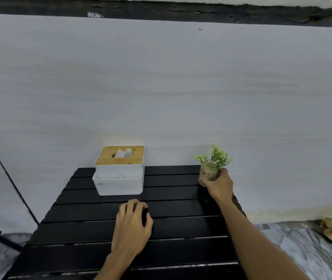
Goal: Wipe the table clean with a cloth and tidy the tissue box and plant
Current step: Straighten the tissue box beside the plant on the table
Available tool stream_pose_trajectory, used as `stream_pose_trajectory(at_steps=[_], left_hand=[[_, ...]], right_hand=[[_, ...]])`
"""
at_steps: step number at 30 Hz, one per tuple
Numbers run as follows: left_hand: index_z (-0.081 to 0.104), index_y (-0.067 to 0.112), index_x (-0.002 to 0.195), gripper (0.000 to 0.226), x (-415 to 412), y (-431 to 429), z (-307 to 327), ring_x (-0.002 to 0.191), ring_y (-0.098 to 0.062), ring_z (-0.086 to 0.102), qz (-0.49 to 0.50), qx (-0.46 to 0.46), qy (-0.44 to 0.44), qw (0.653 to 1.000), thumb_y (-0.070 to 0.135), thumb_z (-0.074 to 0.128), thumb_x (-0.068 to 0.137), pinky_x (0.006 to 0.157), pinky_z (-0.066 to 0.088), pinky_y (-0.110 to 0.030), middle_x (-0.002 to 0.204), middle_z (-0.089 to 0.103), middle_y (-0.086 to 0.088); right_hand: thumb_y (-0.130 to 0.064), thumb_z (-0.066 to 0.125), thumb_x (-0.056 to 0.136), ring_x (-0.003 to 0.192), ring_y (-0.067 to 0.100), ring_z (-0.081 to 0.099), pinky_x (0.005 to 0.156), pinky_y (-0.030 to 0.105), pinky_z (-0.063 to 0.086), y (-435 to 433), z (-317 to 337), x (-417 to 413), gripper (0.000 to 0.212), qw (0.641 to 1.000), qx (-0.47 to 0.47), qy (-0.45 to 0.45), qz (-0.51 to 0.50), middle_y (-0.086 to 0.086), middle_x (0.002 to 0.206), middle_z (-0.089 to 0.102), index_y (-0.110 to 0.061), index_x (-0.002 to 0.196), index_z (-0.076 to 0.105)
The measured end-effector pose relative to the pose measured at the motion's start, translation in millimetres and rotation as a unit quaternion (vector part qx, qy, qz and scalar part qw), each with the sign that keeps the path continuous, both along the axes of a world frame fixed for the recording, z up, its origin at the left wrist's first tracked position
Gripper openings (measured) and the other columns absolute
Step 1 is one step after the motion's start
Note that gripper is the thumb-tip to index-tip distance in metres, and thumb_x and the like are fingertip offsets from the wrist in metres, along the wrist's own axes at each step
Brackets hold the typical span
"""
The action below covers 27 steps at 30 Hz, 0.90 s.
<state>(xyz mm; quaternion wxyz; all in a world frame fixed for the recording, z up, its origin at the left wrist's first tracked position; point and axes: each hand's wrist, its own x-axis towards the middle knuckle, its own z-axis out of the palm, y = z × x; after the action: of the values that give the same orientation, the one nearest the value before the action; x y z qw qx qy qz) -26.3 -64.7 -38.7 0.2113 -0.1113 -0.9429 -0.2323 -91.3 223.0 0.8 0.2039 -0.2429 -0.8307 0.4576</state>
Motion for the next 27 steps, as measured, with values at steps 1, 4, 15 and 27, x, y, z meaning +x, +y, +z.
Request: stream_pose_trajectory(at_steps=[1, 4, 15, 27], left_hand=[[0.061, 0.026, 0.104, 0.018, -0.1, 0.1, -0.1, 0.104, -0.013, 0.045, -0.001, 0.001, 0.001, 1.0, 0.032, 0.06, 0.087, 0.086, 0.042, -0.029, 0.112, 0.053, 0.008], [0.06, 0.026, 0.104, 0.021, 0.2, 0.1, 0.2, 0.103, -0.012, 0.044, -0.006, 0.003, 0.007, 1.0, 0.035, 0.053, 0.087, 0.085, 0.042, -0.027, 0.112, 0.052, 0.009], [0.061, 0.026, 0.105, 0.02, 0.1, 0.4, -1.0, 0.103, -0.012, 0.045, -0.003, 0.008, 0.012, 1.0, 0.032, 0.061, 0.086, 0.085, 0.043, -0.026, 0.112, 0.053, 0.008], [0.06, 0.025, 0.106, 0.021, 1.0, 0.8, 1.2, 0.104, -0.013, 0.045, -0.005, 0.003, 0.014, 1.0, 0.033, 0.057, 0.087, 0.085, 0.045, -0.027, 0.114, 0.053, 0.006]], right_hand=[[-0.036, 0.087, 0.067, 0.106, 0.031, 0.063, 0.084, 0.04, 0.053, -5.6, 0.9, -0.3, 0.07, 1.0, 0.003, 0.013, 0.006, 0.009, 0.115, 0.066, -0.011, 0.124, 0.055], [-0.034, 0.087, 0.069, 0.098, 0.024, 0.062, 0.079, 0.034, 0.049, -26.6, 6.0, -3.2, 0.063, 0.998, 0.009, 0.037, 0.041, 0.002, 0.105, 0.063, -0.013, 0.119, 0.056], [-0.036, 0.086, 0.069, 0.1, 0.025, 0.064, 0.078, 0.035, 0.053, -76.0, 5.0, -20.7, 0.061, 0.996, 0.024, 0.026, 0.079, 0.004, 0.108, 0.064, -0.013, 0.116, 0.054], [-0.039, 0.088, 0.071, 0.119, 0.031, 0.059, 0.098, 0.043, 0.052, -82.8, 0.1, -18.7, 0.081, 0.997, 0.025, -0.001, 0.068, 0.012, 0.125, 0.063, -0.007, 0.134, 0.05]])
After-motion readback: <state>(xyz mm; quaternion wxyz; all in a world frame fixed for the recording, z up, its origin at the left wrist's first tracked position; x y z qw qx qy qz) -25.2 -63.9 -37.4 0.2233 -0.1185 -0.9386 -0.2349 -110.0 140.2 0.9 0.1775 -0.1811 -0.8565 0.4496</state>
